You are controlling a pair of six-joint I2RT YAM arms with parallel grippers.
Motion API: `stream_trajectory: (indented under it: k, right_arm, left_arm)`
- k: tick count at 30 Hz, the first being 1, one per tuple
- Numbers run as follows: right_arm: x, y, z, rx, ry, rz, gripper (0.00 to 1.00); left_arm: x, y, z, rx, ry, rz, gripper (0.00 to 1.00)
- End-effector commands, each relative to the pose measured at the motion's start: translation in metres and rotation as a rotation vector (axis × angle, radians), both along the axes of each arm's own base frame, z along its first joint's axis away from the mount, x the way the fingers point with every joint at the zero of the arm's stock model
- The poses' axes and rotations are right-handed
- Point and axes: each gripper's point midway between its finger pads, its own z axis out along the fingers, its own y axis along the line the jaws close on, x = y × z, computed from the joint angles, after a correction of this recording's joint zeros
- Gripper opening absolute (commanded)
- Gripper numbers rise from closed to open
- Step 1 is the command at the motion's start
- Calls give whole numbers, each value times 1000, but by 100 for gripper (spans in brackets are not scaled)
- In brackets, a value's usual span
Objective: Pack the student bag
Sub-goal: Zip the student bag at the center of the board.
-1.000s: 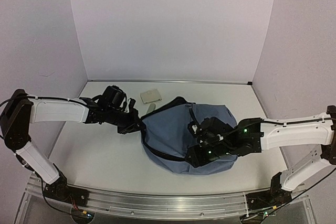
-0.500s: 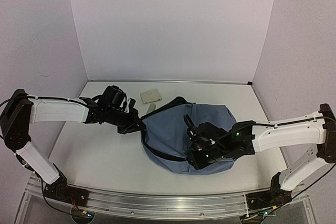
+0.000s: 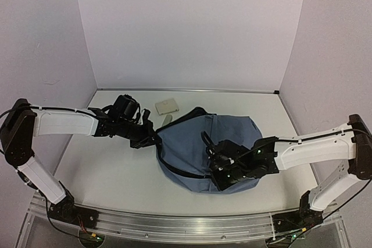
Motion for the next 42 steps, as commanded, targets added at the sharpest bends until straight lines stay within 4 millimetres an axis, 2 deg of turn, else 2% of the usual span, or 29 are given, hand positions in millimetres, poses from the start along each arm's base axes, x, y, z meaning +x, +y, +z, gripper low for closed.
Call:
stream_trajectory:
  k: [1,4,10,16,26,31,37,42]
  right_arm:
    - [7,5,2,0,-29,0,10]
    - [5,14,14,45,-18,20,0]
    - [-5,35,49,196,22,57,0]
    - [-21,75,71,377,104,147,0]
    - [-13,125,77,482,140,167,0]
    - [-6,143,80,516,128,167,0]
    - [2,170,94,599,107,176,0]
    - [6,188,92,596,87,189,0]
  left_arm:
    - [14,-9,26,-46,-61,-9,0]
    - [14,-8,23,-34,-59,-10,0]
    - [16,-5,16,9,-64,-7,0]
    - [18,-10,12,13,-69,-43,0]
    - [13,-25,4,-51,-40,-95,0]
    - [10,-27,5,-65,-40,-100,0]
    - [7,-26,2,-61,-37,-95,0]
    - [7,-24,1,-54,-39,-85,0]
